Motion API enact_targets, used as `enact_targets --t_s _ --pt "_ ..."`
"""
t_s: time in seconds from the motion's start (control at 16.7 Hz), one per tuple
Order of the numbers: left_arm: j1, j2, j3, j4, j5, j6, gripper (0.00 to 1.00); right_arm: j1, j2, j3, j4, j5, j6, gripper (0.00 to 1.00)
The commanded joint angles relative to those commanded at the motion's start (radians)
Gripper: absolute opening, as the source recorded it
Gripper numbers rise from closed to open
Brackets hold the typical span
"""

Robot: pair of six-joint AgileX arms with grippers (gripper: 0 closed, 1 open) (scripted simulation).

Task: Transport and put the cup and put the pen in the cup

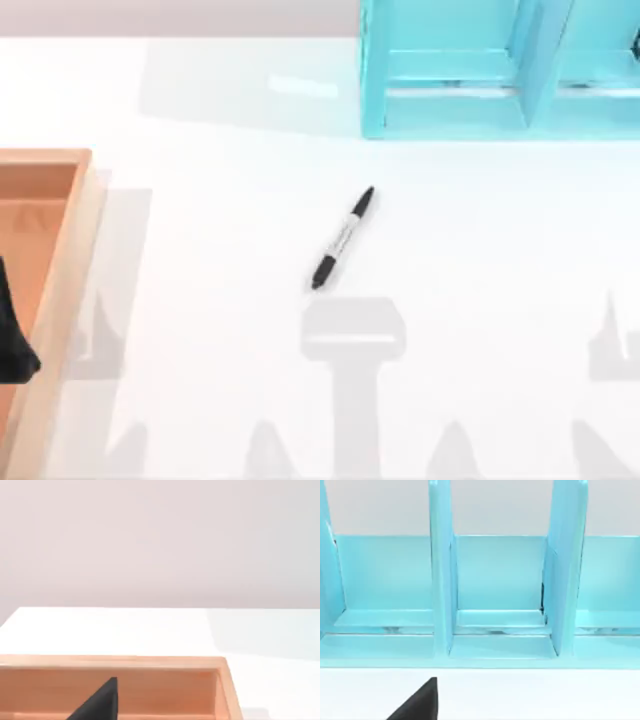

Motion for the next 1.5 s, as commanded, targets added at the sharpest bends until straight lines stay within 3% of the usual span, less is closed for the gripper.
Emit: enact_targets --t_s 0.24,0.48,1.14,1.5 --pt "0.004 0.029 0.027 -0.026 0.001 0.003 1.0 0.0 0.0 0.0 0.0 0.0 0.0 1.0" --pt "0.023 0.215 0.199 -0.174 0.008 0.025 1.0 0.0 0.0 0.0 0.0 0.0 0.0 1.0" --pt "0.129 1.203 1.022 -0.874 0.008 0.159 1.0 0.0 0.0 0.0 0.0 0.0 0.0 1.0" --pt "0.177 1.625 1.356 -1.173 0.001 0.214 1.0 0.0 0.0 0.0 0.0 0.0 0.0 1.0"
